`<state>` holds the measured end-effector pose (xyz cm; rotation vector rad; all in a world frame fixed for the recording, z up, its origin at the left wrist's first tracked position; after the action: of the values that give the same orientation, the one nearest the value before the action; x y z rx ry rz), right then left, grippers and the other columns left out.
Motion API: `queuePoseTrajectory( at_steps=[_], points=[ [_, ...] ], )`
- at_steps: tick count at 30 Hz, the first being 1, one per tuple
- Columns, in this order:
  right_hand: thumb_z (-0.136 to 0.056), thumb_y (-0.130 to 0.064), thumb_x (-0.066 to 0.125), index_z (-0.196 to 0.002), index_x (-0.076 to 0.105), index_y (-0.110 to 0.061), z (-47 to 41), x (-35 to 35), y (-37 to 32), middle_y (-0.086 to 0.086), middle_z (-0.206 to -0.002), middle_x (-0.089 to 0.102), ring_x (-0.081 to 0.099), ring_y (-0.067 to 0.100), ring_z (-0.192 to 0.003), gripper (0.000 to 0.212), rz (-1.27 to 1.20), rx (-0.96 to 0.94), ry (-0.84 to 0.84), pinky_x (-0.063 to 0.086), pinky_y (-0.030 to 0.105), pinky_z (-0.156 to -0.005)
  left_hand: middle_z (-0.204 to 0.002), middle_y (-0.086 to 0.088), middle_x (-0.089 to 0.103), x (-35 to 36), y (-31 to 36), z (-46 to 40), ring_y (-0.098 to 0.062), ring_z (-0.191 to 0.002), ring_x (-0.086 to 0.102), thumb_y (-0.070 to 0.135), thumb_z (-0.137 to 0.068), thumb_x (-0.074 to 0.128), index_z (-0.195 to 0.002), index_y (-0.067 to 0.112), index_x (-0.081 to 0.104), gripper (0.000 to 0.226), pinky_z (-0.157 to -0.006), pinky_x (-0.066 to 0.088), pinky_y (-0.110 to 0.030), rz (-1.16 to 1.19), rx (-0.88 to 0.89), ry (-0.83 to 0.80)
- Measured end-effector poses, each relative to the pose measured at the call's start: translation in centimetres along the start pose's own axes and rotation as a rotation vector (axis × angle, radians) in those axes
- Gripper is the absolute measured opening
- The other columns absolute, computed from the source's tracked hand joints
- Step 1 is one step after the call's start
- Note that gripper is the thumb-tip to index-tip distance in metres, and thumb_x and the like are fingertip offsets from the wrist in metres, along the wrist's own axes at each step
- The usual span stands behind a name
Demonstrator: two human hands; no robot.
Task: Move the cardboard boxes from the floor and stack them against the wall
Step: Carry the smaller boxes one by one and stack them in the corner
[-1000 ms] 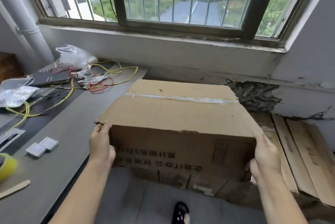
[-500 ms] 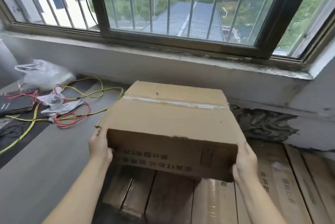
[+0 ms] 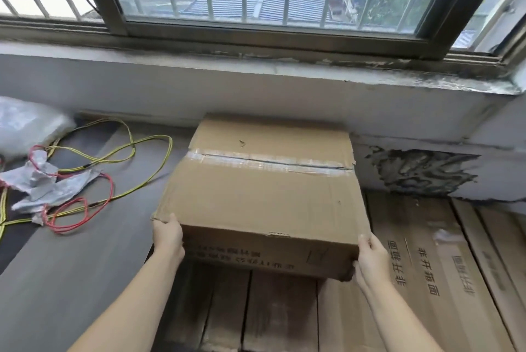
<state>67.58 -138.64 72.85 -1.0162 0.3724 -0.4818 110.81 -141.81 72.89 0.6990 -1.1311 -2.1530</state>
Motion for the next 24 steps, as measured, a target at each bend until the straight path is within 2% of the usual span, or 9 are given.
queuePoseTrajectory(
  at_steps=[2,5,7,9,12,15,18,22,24],
  points=[
    [-0.100,-0.018,0.044,-0.138,0.045,-0.009,-0.2,-0.1,1.2,-0.001,-0.126,0.053,0.050,0.022,-0.118,0.039,0.035,0.027,-0.013,0.039,0.039,-0.105,-0.141,-0.007,0.046,-0.2,-2.1,-1.1,-0.030,-0.126,0.045,0.029,-0.097,0.044,-0.138,0.015,0.037,0.044,-0.108,0.035,-0.049,-0.033,-0.014,-0.003],
    [-0.100,-0.018,0.044,-0.135,0.050,-0.009,-0.1,-0.2,1.7,0.004,-0.120,0.058,0.054,0.021,-0.110,0.036,0.083,0.044,0.003,0.041,0.035,-0.098,-0.143,-0.009,0.042,-0.7,-3.5,-1.5,-0.030,-0.130,0.042,0.037,-0.095,0.047,-0.140,0.012,0.033,0.053,-0.110,0.033,-0.049,-0.072,-0.015,-0.028],
    [-0.100,-0.017,0.044,-0.133,0.051,-0.007,-0.1,0.0,1.4,0.007,-0.117,0.060,0.055,0.022,-0.105,0.035,0.089,0.048,0.030,0.042,0.034,-0.092,-0.144,-0.008,0.042,-0.8,-3.2,-1.4,-0.029,-0.130,0.041,0.036,-0.095,0.049,-0.141,0.013,0.032,0.054,-0.110,0.032,-0.048,-0.063,-0.023,-0.056],
    [-0.100,-0.017,0.044,-0.133,0.050,-0.006,0.1,0.1,1.3,0.011,-0.123,0.060,0.055,0.024,-0.104,0.036,0.097,0.061,0.035,0.042,0.034,-0.090,-0.144,-0.008,0.042,-1.1,-2.7,-1.6,-0.030,-0.130,0.041,0.033,-0.095,0.051,-0.140,0.013,0.033,0.053,-0.110,0.032,-0.049,-0.073,-0.040,-0.080],
    [-0.099,-0.020,0.046,-0.145,0.034,-0.010,2.1,0.0,0.0,0.013,-0.144,0.044,0.048,0.028,-0.123,0.049,0.179,0.021,0.062,0.038,0.036,-0.099,-0.145,-0.011,0.040,-2.3,-1.3,-0.6,-0.034,-0.128,0.042,0.028,-0.094,0.053,-0.144,0.017,0.026,0.057,-0.108,0.033,-0.050,-0.143,-0.040,-0.114],
    [-0.097,-0.026,0.050,-0.151,0.020,-0.017,5.6,-0.5,-1.8,0.004,-0.156,0.025,0.028,0.023,-0.141,0.062,0.314,-0.130,0.071,0.026,0.039,-0.111,-0.153,-0.009,0.026,-4.0,1.1,2.5,-0.032,-0.136,0.032,0.028,-0.095,0.051,-0.150,0.024,0.011,0.068,-0.111,0.028,-0.045,-0.253,0.143,-0.179],
    [-0.094,-0.027,0.054,-0.150,0.021,-0.023,10.6,-0.8,-2.5,-0.004,-0.153,0.029,0.030,0.015,-0.139,0.065,0.298,-0.254,-0.019,0.027,0.035,-0.112,-0.154,-0.005,0.023,-5.3,2.9,6.3,-0.022,-0.139,0.028,0.020,-0.095,0.052,-0.149,0.020,0.017,0.064,-0.106,0.027,-0.035,-0.317,0.381,-0.321],
    [-0.093,-0.021,0.055,-0.146,0.025,-0.031,17.5,-1.5,-1.7,-0.018,-0.139,0.038,0.038,-0.006,-0.128,0.062,0.246,-0.340,-0.095,0.032,0.009,-0.094,-0.141,-0.004,0.043,-5.4,3.2,10.3,-0.015,-0.129,0.042,0.007,-0.095,0.050,-0.142,0.022,0.033,0.052,-0.102,0.032,-0.028,-0.305,0.485,-0.602],
    [-0.092,-0.025,0.055,-0.143,0.024,-0.040,20.5,-2.3,-0.3,-0.027,-0.137,0.039,0.036,-0.020,-0.122,0.061,0.238,-0.335,-0.112,0.033,0.009,-0.094,-0.130,-0.004,0.053,-5.1,2.9,13.2,-0.014,-0.120,0.051,0.006,-0.094,0.050,-0.133,0.027,0.041,0.045,-0.100,0.038,-0.030,-0.320,0.510,-0.756]
  ],
)
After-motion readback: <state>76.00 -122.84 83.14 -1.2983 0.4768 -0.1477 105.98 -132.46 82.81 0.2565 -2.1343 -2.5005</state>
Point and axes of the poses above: each hand's wrist, its own z-axis away from the middle knuckle, its own x-axis out of the palm, y = z × x, the point moved 5 cm from there along -z, towards the middle knuckle
